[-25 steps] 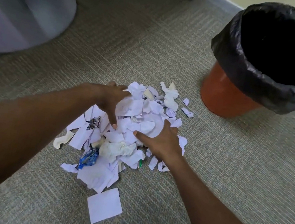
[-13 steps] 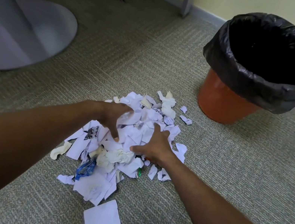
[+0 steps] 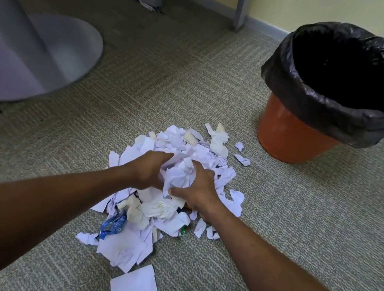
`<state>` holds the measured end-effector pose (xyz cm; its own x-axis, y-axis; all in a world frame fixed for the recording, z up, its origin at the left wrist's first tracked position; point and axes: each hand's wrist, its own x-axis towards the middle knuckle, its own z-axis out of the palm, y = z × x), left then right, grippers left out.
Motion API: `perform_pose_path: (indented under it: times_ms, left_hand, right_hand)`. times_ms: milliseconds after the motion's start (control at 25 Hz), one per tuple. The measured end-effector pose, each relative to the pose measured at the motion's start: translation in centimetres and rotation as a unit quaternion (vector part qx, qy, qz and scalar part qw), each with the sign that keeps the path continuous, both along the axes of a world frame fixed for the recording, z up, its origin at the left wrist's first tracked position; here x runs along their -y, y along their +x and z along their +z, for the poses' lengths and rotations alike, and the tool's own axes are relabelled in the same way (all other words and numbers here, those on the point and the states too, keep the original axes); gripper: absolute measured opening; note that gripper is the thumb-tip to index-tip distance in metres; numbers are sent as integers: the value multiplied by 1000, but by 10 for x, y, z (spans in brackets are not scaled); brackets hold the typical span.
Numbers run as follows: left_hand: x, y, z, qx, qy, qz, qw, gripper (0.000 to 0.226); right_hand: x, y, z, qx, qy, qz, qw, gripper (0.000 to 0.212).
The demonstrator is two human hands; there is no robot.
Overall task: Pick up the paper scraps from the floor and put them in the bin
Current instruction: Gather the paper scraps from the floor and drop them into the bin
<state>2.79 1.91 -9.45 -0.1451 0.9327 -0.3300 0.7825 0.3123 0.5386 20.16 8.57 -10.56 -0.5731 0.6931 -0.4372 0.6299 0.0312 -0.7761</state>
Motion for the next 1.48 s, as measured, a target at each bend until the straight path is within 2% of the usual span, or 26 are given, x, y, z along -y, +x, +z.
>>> perform_pose_path:
  times_ms: [120,360,640,760,880,1120,1280,1480]
  left_hand:
    - [2,6,1,12,16,46,999,42]
    - [6,24,16,28,66,82,994,34]
    - [6,38,46,59,135,97,984,31]
    - [5,39,57,59,155,112,980,30]
    - [2,40,75,53,178,115,976,33]
    - [-17,50,133,36,231,86,968,40]
    - [-52,63,177,46,271,46,960,38]
    - [-109,81,217,28,337,16,941,32]
  right_hand:
    - [0,3,4,-29,-16,1,999,88]
    - [-1,9,10,-92,-37,-18,995,100]
    - [-9,23,33,-184,-38,-12,982,89]
    - [-14,26,46,-216,-30,-5,976,78]
    - [-20,30,64,-244,-14,3,970,75]
    - [-37,38,111,-292,51,-8,955,84]
    - [-64,50,149,-326,110,-34,938,76]
    - [-114,70,199,-338,178,-39,923,79]
